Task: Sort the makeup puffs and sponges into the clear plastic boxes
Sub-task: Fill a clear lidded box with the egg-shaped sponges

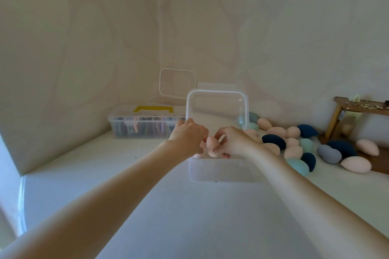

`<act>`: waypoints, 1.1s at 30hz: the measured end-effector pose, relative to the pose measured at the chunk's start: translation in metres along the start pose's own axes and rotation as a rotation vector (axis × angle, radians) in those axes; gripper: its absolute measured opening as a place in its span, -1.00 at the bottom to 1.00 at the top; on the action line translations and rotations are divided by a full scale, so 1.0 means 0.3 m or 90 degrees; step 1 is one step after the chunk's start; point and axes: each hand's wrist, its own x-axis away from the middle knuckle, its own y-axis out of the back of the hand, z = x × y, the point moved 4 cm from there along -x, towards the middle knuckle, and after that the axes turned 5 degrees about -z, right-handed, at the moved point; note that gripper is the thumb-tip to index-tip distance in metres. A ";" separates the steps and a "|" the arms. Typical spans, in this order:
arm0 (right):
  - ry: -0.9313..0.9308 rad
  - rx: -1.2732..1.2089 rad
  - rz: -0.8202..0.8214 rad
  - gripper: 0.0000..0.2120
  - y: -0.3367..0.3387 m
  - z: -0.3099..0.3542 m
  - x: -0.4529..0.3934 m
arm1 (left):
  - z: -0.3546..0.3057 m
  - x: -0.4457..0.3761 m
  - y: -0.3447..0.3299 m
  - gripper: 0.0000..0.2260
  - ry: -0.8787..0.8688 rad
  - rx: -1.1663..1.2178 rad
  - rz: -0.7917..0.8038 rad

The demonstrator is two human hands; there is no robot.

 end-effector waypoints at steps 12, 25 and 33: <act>0.011 0.223 -0.030 -0.69 -0.032 0.027 -0.014 | -0.032 0.015 0.041 -0.67 -0.131 0.040 -0.070; -0.050 0.199 -0.290 -0.86 0.242 -0.150 -0.029 | -0.030 0.005 0.027 -0.76 -0.129 0.030 -0.040; -0.165 0.191 -0.329 -0.86 0.169 -0.315 -0.003 | -0.028 0.004 0.018 -0.76 -0.146 0.038 -0.040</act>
